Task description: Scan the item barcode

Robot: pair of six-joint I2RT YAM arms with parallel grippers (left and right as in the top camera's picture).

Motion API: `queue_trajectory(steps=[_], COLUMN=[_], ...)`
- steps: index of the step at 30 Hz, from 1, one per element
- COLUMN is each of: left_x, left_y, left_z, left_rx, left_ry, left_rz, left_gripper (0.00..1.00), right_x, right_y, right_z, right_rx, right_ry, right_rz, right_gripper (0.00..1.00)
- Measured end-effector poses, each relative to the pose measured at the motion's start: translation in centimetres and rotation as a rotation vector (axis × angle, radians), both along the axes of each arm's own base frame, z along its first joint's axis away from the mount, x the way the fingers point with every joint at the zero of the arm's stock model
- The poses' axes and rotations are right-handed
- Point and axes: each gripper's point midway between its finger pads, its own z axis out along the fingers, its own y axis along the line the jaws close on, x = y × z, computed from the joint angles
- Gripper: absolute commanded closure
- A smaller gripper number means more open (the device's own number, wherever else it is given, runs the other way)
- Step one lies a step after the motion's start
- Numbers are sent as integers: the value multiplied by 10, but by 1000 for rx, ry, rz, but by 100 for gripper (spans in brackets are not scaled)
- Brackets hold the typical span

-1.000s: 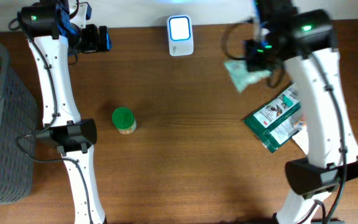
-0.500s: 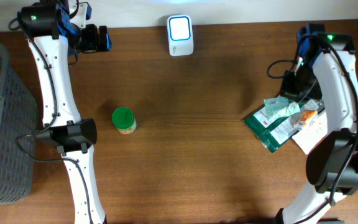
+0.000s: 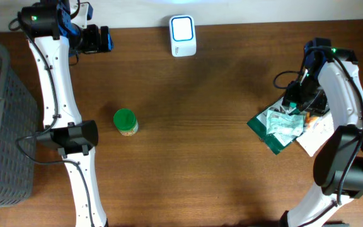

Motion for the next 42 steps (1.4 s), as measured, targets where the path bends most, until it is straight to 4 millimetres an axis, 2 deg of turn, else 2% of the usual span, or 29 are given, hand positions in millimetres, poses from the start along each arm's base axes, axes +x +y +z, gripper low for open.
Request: queue_trajectory(steps=[3, 4, 6, 8, 9, 10, 11, 14, 16, 17, 18, 22, 26, 29, 32, 39, 42], left_x=[0, 0, 0, 0, 0, 0, 0, 0, 0, 0, 0, 0, 0, 0, 0, -3, -3], left_y=[0, 0, 0, 0, 0, 0, 0, 0, 0, 0, 0, 0, 0, 0, 0, 0, 7], left_z=[0, 0, 0, 0, 0, 0, 0, 0, 0, 0, 0, 0, 0, 0, 0, -1, -2], left_rx=[0, 0, 0, 0, 0, 0, 0, 0, 0, 0, 0, 0, 0, 0, 0, 2, 29], left_ry=[0, 0, -1, 0, 0, 0, 0, -1, 0, 0, -1, 0, 0, 0, 0, 13, 17], left_rz=[0, 0, 0, 0, 0, 0, 0, 0, 0, 0, 0, 0, 0, 0, 0, 1, 21], left_gripper=[1, 1, 1, 1, 1, 1, 1, 1, 1, 1, 1, 1, 1, 1, 1, 1, 1], right_x=[5, 13, 34, 51, 61, 70, 74, 87, 85, 83, 80, 65, 53, 48, 50, 53, 53], right_y=[7, 13, 35, 62, 83, 113, 142, 212, 256, 292, 318, 377, 410, 420, 422, 424, 424], right_z=[21, 34, 62, 80, 89, 94, 97, 106, 108, 109, 108, 88, 68, 61, 62, 63, 62], right_rx=[35, 63, 134, 190, 219, 254, 286, 327, 358, 382, 404, 443, 451, 435, 429, 440, 444], right_ry=[-17, -52, -154, -234, -285, -328, -356, -456, -492, -526, -541, -529, -507, -498, -509, -516, -512], right_rz=[33, 60, 139, 220, 280, 362, 430, 596, 694, 769, 822, 936, 998, 1019, 1005, 946, 939], right_gripper=[34, 34, 33, 30, 29, 26, 25, 24, 24, 24, 24, 24, 22, 21, 2, 0, 3])
